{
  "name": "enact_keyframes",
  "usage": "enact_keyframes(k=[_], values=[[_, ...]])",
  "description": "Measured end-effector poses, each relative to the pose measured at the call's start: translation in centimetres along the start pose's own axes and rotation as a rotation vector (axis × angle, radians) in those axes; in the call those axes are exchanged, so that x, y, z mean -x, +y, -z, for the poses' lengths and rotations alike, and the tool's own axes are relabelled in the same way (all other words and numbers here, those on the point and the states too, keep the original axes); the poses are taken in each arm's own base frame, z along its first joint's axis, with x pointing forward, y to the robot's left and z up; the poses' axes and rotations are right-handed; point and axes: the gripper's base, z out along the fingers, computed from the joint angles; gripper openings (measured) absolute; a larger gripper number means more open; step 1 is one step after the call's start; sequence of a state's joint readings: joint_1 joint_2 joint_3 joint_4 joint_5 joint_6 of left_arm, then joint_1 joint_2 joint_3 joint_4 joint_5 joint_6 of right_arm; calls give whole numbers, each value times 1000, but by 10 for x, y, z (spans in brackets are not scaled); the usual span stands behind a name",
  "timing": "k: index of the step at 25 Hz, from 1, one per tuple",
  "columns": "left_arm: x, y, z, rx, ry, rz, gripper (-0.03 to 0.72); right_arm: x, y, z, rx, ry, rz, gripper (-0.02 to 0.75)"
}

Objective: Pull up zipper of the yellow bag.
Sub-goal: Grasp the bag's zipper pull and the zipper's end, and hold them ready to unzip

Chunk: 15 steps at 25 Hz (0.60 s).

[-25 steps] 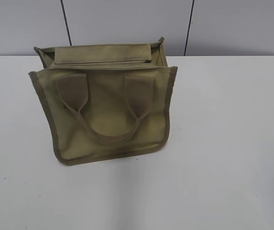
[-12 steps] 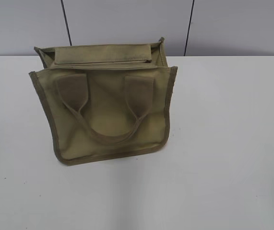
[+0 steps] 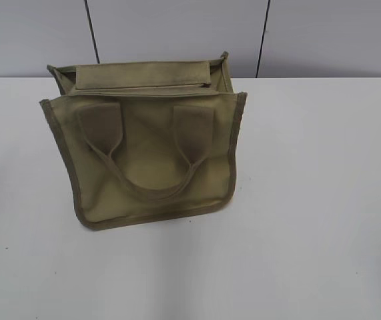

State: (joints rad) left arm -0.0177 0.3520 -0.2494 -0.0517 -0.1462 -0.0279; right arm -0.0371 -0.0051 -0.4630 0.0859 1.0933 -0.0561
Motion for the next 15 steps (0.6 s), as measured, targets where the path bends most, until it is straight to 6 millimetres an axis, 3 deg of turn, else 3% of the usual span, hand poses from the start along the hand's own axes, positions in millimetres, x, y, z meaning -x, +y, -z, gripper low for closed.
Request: enact_keyframes(k=[6, 15], values=[[-41, -2, -44, -45, 131, -85, 363, 0, 0, 0, 0, 0, 0, 583], [-123, -35, -100, -496, 384, -60, 352, 0, 0, 0, 0, 0, 0, 583]])
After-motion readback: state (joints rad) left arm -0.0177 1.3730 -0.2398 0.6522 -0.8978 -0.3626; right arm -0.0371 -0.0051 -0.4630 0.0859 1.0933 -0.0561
